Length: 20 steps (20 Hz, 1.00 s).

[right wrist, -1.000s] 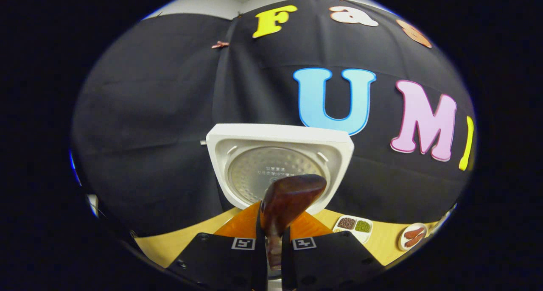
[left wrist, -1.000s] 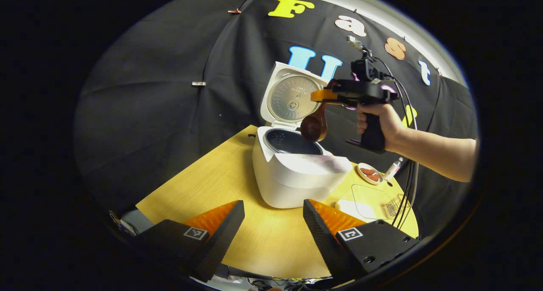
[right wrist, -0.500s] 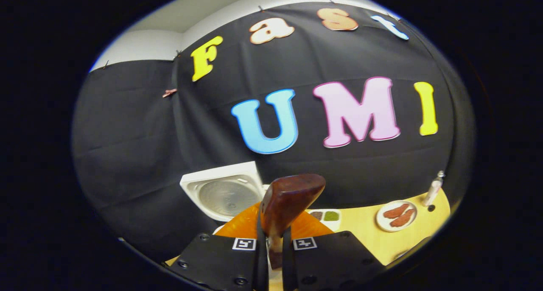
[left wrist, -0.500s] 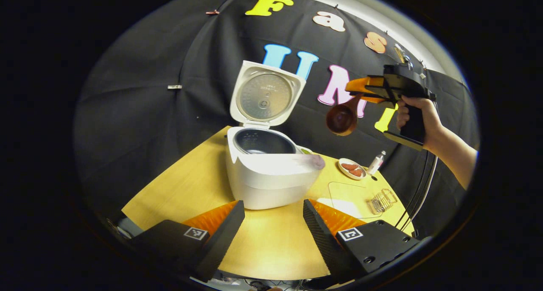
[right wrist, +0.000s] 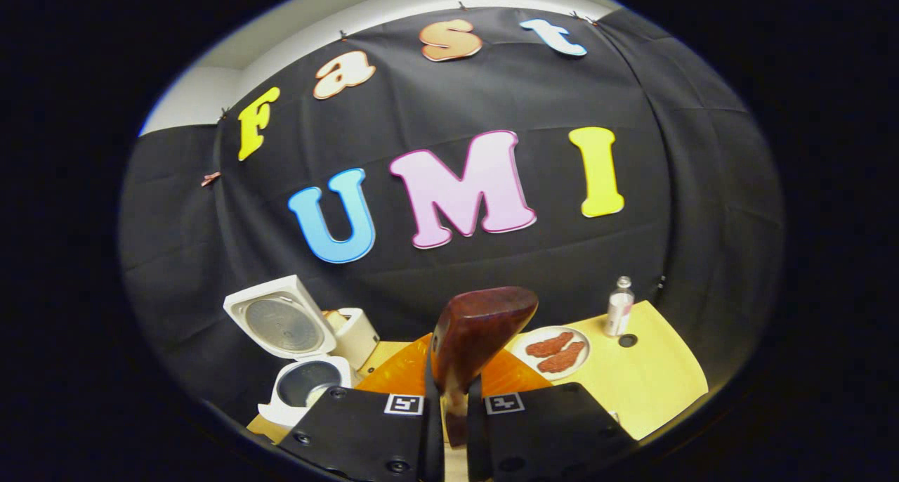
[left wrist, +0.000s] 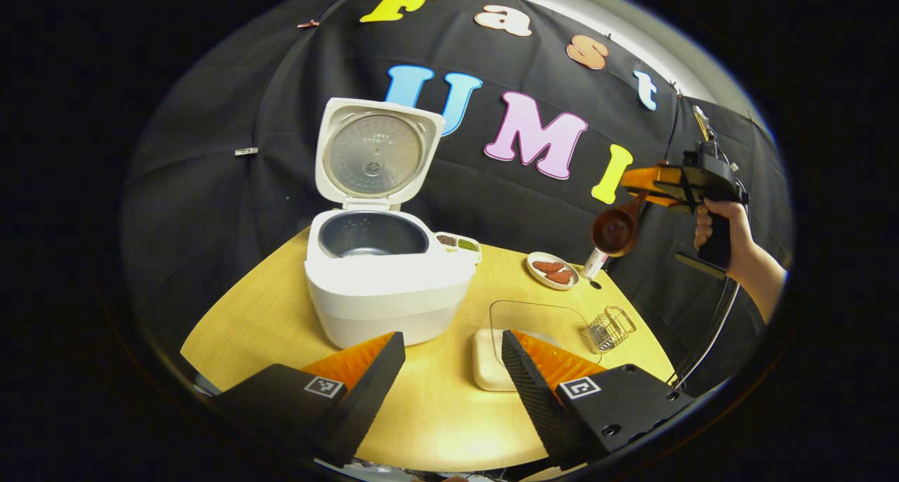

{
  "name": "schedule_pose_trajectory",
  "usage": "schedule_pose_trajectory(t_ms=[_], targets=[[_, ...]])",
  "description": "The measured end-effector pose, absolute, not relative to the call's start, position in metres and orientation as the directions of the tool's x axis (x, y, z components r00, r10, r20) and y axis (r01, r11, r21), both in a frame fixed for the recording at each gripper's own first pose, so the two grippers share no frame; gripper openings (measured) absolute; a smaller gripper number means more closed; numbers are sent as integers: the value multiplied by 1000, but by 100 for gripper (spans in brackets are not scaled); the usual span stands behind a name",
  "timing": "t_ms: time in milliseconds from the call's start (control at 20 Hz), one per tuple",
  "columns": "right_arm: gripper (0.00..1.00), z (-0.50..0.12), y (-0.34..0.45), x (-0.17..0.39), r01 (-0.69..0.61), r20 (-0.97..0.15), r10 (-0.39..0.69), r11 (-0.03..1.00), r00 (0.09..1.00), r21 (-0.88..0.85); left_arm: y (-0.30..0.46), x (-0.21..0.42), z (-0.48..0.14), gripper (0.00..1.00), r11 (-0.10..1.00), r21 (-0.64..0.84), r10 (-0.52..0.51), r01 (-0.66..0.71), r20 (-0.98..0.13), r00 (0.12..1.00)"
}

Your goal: Close the left gripper, press the button to open the rice cooker; take a wooden spoon from the chopstick holder with the right hand, scoop a spoonful of rice and pour it into the rice cooker, then put the wooden spoon back into the chopstick holder.

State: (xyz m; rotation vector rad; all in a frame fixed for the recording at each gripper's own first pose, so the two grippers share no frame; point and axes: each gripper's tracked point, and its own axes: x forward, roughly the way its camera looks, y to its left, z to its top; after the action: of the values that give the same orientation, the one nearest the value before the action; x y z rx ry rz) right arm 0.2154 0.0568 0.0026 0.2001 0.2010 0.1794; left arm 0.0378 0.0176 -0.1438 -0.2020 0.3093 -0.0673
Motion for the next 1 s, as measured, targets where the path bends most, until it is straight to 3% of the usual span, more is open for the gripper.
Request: schedule_pose_trajectory(t_ms=[100, 150, 500, 1000], targets=[[12, -11, 23, 216, -124, -203, 170, 967, 964, 221, 3, 44, -144, 95, 977, -214, -92, 26, -307, 947], [17, -19, 7, 215, -111, -217, 161, 969, 963, 223, -3, 47, -144, 96, 974, -226, -88, 16, -314, 945], [17, -69, -94, 217, 16, -270, 48, 973, 962, 232, -50, 54, -151, 96, 971, -237, -63, -27, -364, 929], [17, -186, -133, 235, 107, -454, 84, 919, 887, 379, -72, 41, -130, 96, 935, -285, 94, -209, -370, 924]])
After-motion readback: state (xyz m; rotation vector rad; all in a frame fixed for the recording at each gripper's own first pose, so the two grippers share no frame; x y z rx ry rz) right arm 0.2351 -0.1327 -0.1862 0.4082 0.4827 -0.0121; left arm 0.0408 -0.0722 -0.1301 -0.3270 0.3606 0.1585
